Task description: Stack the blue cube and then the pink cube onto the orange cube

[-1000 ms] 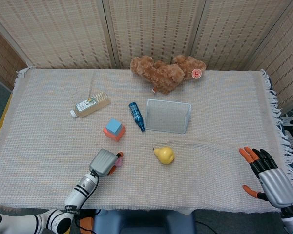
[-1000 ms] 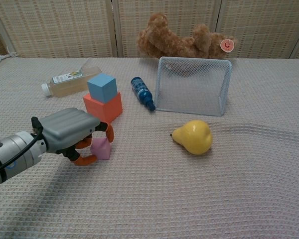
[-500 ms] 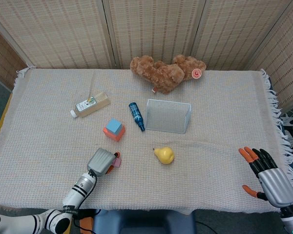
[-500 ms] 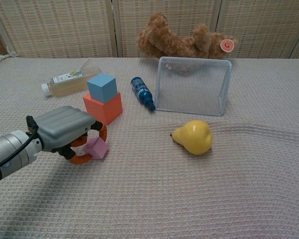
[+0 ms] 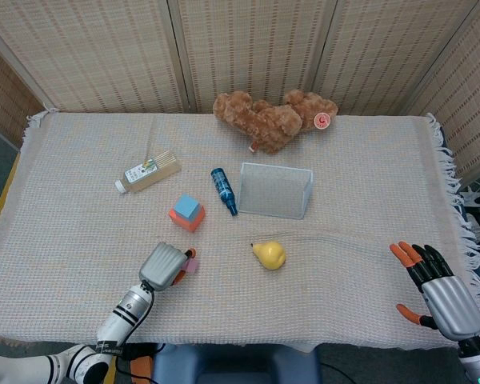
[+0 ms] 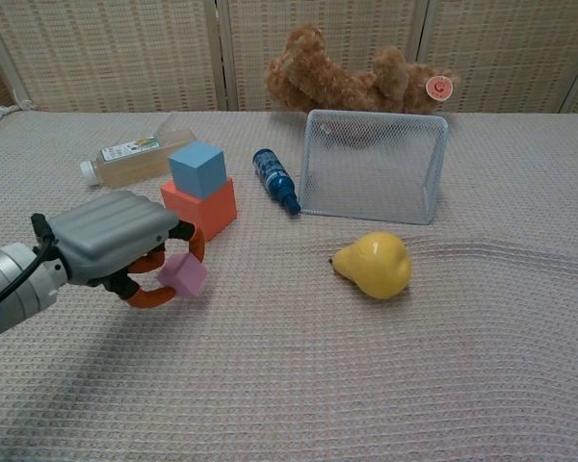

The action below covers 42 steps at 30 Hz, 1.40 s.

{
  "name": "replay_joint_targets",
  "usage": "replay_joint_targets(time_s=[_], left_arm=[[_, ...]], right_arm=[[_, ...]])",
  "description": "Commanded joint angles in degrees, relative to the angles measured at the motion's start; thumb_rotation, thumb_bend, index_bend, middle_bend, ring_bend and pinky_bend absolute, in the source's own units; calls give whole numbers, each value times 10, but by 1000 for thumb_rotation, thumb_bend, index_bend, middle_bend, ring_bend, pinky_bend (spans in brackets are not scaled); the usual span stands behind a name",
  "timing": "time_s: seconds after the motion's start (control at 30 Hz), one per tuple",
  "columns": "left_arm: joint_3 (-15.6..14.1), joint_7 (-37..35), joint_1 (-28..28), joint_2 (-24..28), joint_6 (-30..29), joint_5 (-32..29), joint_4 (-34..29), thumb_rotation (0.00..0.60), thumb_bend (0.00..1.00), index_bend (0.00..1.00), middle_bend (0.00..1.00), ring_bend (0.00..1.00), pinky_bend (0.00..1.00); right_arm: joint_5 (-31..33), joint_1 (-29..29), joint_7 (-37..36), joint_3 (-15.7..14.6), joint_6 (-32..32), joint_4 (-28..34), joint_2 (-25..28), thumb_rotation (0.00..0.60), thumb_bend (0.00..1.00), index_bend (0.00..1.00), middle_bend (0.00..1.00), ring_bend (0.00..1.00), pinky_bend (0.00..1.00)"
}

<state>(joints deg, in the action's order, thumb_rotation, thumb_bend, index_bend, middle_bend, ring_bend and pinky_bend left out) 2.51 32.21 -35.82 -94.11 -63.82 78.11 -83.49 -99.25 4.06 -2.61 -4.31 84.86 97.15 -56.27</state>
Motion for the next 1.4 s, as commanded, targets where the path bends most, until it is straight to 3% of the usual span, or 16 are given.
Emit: replay_joint_targets(time_s=[0.03,0.33,0.63,1.13,1.4], left_arm=[[1,16,8,26,-25,17,-19,600,329,618,1000,1000,1000],[35,103,6,98,-86,55,-37,600,329,623,1000,1000,1000],[81,184,-46,154,-39,45,-64,600,327,630,1000,1000,1000],[103,239,-117,104,42,-14,-16,600,327,630,1000,1000,1000],[104,240,-139,72,42,-24,19,600,323,624,1000,1000,1000]], right_arm=[[0,0,1,0,0,0,0,600,81,0,0,0,0],[0,-1,1,0,1,2,0,600,81,0,0,0,0],[3,0,5,1,-2,3,-2,600,81,0,0,0,0],[18,0,2,8,-2,1,0,600,81,0,0,0,0],[21,1,-5,10,-4,0,2,600,80,0,0,0,0]])
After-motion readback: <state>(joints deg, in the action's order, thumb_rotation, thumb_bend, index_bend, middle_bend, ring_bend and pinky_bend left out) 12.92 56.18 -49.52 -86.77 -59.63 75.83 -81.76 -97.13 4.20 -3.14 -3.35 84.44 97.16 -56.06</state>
